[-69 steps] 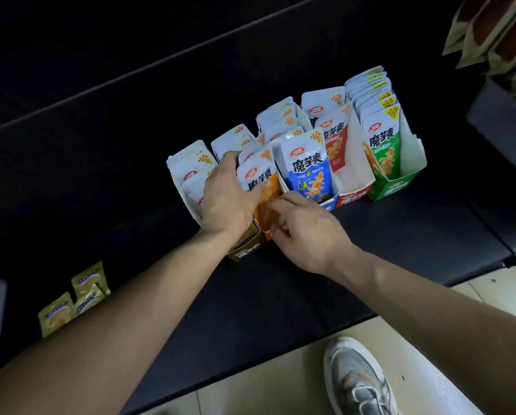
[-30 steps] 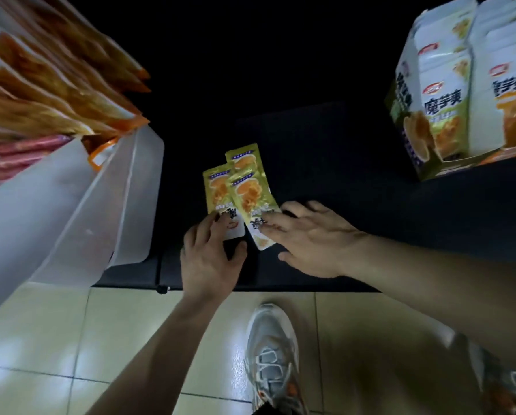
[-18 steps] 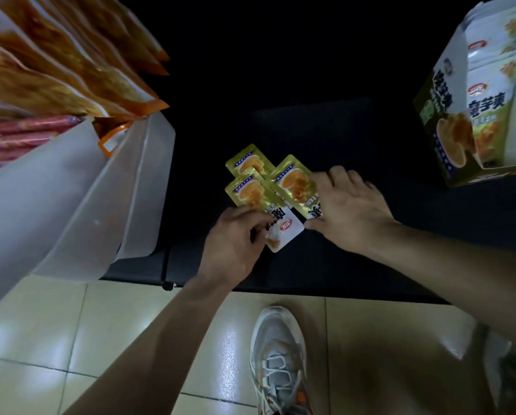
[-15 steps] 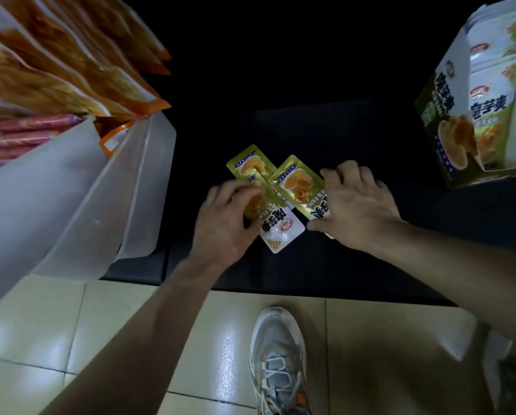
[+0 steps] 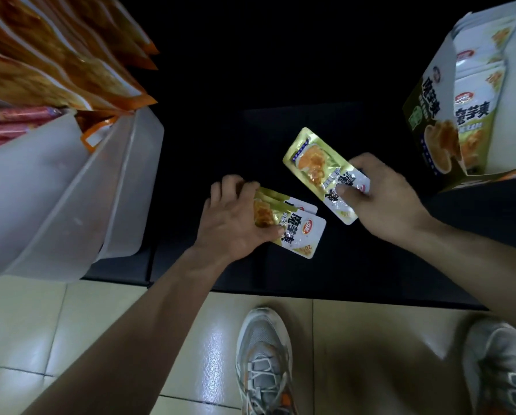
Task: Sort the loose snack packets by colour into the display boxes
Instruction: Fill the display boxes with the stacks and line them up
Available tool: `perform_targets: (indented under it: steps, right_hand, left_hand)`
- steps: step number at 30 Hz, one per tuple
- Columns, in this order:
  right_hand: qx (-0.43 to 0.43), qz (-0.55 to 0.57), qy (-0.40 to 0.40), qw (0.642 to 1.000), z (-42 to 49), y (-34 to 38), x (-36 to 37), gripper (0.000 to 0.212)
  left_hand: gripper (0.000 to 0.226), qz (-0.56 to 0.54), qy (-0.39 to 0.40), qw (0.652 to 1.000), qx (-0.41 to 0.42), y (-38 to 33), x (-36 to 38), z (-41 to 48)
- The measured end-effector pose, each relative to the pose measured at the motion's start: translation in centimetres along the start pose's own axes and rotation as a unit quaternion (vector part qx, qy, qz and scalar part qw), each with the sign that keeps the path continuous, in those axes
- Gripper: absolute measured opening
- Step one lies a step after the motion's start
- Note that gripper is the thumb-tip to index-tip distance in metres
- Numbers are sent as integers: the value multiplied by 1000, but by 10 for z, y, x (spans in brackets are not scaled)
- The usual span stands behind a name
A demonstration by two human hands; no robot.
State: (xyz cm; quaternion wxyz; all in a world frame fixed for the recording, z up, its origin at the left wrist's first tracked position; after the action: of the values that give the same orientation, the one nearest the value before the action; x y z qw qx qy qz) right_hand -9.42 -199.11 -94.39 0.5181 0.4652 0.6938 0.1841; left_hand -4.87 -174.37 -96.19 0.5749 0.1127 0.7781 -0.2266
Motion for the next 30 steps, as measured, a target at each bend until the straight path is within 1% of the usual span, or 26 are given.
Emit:
perform_targets:
  steps: [2,3,4,5,6,7,9,12,14,17,19,22,25,26,29,30]
  right_hand:
    - [-4,55,54,997,-2,-2,-6,8]
    - [-4,62,92,994,-3,-3,-7,8]
    - [-4,47,124,991,-4,-6,-7,8]
    - [-3,8,143,990,-4,-9,-6,8]
    - [-1,-39,149,988,-4,-13,-6,9]
    - [5,-84,142,986,-5,-16,-5,10]
    - [20,-140,103,985,-7,-18,-3,12]
    - [1,-169,59,984,-10,-16,7,18]
    - [-21,-189,52,980,-13,-11,18,30]
    - [-44,-231,62,970,-15,-6,30,57]
    - [-62,-252,72,963,-16,-7,31,66]
    - [-82,-268,78,957,-17,-8,27,71]
    - [-86,-250,89,960,-15,-7,25,82]
    - [-88,-248,102,959,-15,-7,24,79]
    - [-82,-207,157,962,-14,-4,20,45]
    - [-86,-188,158,966,-14,-3,17,38]
  left_hand:
    - [95,-27,-13,1000,-5,-4,1,-3]
    - [93,-33,-19,999,-9,-5,0,-4]
    - [91,-39,-25,999,-14,-6,-1,-5]
    - [89,-52,-25,998,-19,-6,-3,-6]
    - [87,-72,-19,997,-22,-5,-5,-8]
    - [86,-94,-5,995,-22,-3,-8,-10]
    - [88,-124,28,992,-19,0,-12,-14]
    - [94,-134,63,989,-12,-5,-16,-18]
    - [96,-126,66,990,-13,-15,-15,-17]
    - [92,-92,64,994,-17,-27,-11,-12]
    - [90,-90,79,992,-28,-29,-10,-11]
    - [73,-53,89,995,-1,-30,-10,-13]
    - [61,-63,85,994,24,-34,-11,-15]
    - [57,-74,83,993,32,-36,-12,-15]
    - [45,-123,82,989,30,-41,-16,-16]
    - [42,-129,74,988,28,-42,-18,-16]
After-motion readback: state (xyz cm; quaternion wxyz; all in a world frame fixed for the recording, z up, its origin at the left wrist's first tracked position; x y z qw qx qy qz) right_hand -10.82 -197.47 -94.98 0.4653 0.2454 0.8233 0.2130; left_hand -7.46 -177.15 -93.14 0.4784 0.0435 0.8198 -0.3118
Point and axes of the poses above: each hand's wrist, its own z-axis towards the middle knuckle, its own x-axis out of the palm, y = z × x, the point moved 1 cm from there along z, towards the middle knuckle, and after that the axes turned 10 degrees about x, right-handed, at the moved point
